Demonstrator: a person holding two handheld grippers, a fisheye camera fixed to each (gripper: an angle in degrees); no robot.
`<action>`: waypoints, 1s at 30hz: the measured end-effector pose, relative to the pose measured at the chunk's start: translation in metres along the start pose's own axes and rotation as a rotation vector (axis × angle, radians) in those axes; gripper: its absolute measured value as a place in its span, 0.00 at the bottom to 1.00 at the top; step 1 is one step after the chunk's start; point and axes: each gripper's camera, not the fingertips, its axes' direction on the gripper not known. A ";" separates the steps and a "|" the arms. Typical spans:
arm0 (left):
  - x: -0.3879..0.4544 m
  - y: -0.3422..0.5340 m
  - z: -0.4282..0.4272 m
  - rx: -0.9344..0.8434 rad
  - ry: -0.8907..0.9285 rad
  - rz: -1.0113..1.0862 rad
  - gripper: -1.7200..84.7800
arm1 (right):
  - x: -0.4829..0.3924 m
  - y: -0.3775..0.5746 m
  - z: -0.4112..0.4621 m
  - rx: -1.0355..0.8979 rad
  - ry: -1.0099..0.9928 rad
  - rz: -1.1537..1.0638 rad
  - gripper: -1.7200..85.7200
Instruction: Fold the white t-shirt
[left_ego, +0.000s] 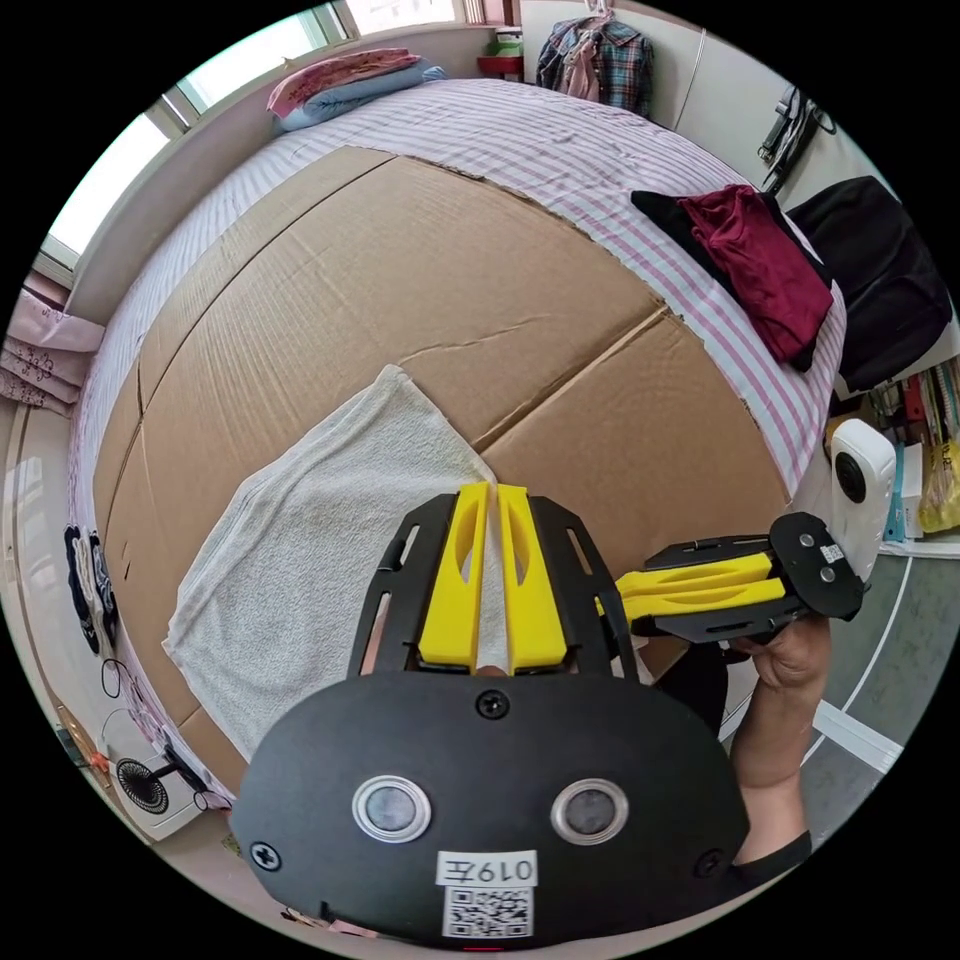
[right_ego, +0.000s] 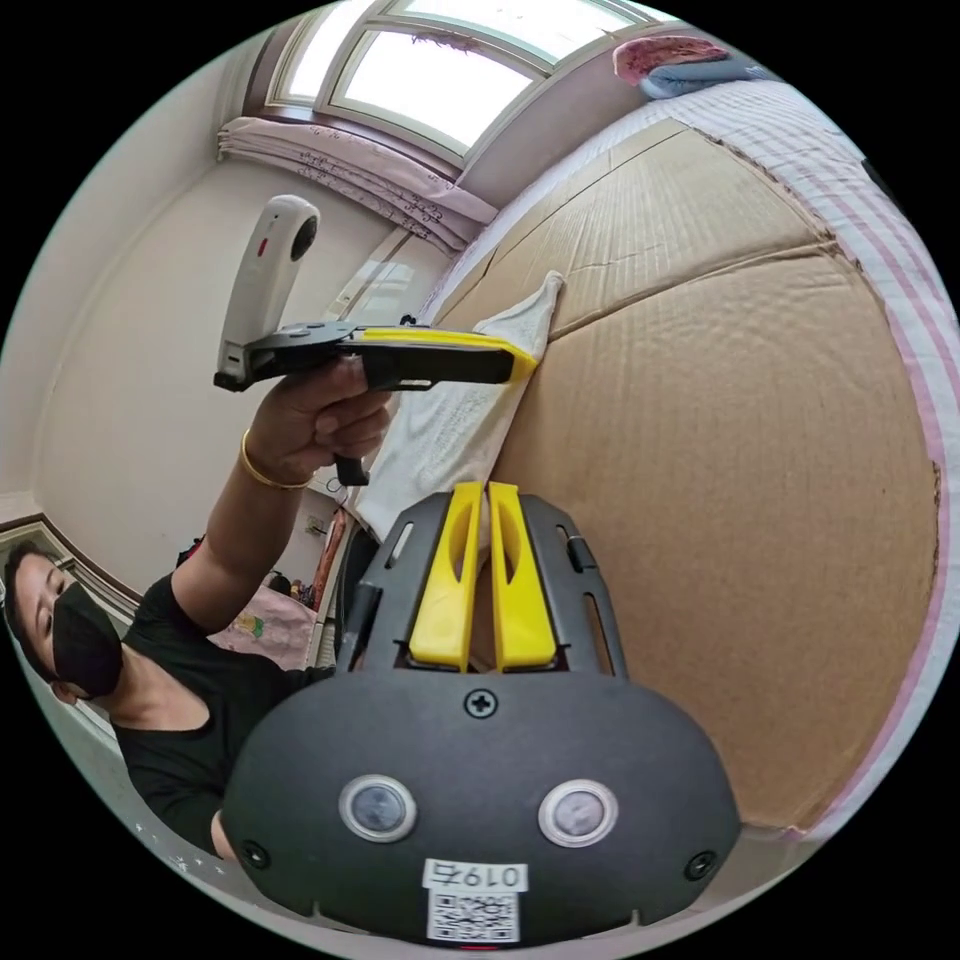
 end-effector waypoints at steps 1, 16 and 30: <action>-0.001 0.000 0.000 0.001 -0.003 0.004 0.04 | 0.000 0.001 0.000 0.001 -0.005 0.000 0.02; -0.059 0.010 -0.022 0.046 0.103 0.012 0.08 | -0.044 0.018 -0.022 0.097 -0.023 -0.067 0.05; -0.071 0.031 -0.029 -0.078 0.273 0.158 0.06 | -0.063 0.033 -0.001 -0.039 0.056 -0.056 0.01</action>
